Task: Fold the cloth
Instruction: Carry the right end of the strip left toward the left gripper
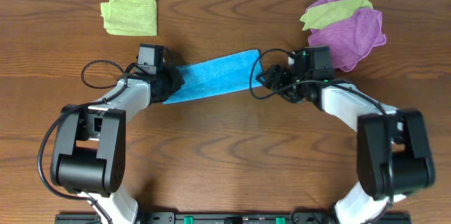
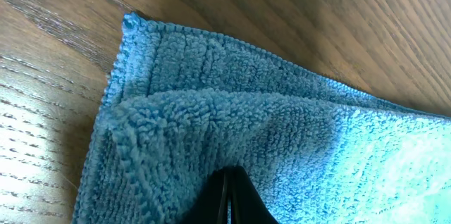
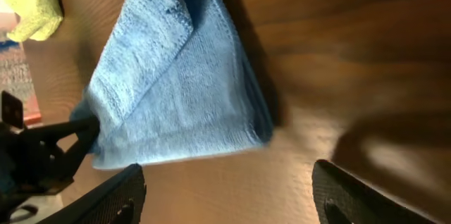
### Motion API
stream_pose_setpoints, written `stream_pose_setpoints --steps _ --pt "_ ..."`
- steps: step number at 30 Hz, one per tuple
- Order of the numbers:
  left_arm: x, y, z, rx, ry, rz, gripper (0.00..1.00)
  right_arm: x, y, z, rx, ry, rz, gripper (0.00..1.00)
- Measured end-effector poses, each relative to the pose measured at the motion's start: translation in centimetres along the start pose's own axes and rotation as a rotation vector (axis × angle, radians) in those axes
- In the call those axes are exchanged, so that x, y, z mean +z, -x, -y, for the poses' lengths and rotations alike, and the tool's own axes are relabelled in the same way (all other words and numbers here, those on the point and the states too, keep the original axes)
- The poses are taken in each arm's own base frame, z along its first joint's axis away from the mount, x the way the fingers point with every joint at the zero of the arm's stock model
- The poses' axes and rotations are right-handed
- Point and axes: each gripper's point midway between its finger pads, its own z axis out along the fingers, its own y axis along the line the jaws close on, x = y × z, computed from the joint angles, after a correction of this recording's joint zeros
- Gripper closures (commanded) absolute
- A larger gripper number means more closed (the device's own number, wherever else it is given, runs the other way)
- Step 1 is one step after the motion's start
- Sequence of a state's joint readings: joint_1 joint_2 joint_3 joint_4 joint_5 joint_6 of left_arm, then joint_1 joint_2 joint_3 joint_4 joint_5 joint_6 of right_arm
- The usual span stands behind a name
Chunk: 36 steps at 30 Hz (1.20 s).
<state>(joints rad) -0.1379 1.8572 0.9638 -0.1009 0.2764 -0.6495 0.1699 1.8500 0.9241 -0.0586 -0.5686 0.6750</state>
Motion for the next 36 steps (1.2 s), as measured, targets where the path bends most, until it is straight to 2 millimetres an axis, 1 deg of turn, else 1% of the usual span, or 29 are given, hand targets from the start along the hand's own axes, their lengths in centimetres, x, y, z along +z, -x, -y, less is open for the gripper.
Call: stream_pose_setpoints --steps 1,6,15,20,23,25,32,34,36 --pt "0.0 0.0 0.0 0.0 0.001 0.0 0.94 0.5 -0.1 0.0 0.007 0.003 -0.003 0.25" --pt "0.0 0.0 -0.1 0.0 0.005 -0.001 0.94 2.1 0.5 -1.3 0.011 0.067 0.021 0.26" --pt "0.0 0.0 -0.1 -0.001 0.006 -0.002 0.94 4.5 1.7 -3.2 0.008 0.126 0.104 0.37" --pt "0.0 -0.1 -0.1 -0.001 0.009 -0.005 0.95 6.0 1.9 -4.1 -0.003 0.13 0.16 0.56" --pt "-0.1 -0.1 -0.2 -0.002 0.017 -0.009 0.95 6.9 1.9 -4.3 -0.013 0.131 0.188 0.81" --pt "-0.1 -0.2 -0.2 -0.003 0.02 -0.011 0.95 7.2 1.9 -3.9 -0.008 0.115 0.204 0.99" --pt "-0.2 -0.2 -0.3 -0.002 0.028 -0.016 0.95 7.2 2.5 -3.5 -0.037 0.107 0.233 0.99" --pt "-0.2 -0.2 -0.3 -0.002 0.029 -0.016 0.94 6.7 2.7 -3.3 -0.05 0.102 0.234 0.99" --pt "-0.2 -0.2 -0.3 -0.002 0.029 -0.016 0.94 5.8 2.7 -3.8 -0.071 0.104 0.231 0.99"
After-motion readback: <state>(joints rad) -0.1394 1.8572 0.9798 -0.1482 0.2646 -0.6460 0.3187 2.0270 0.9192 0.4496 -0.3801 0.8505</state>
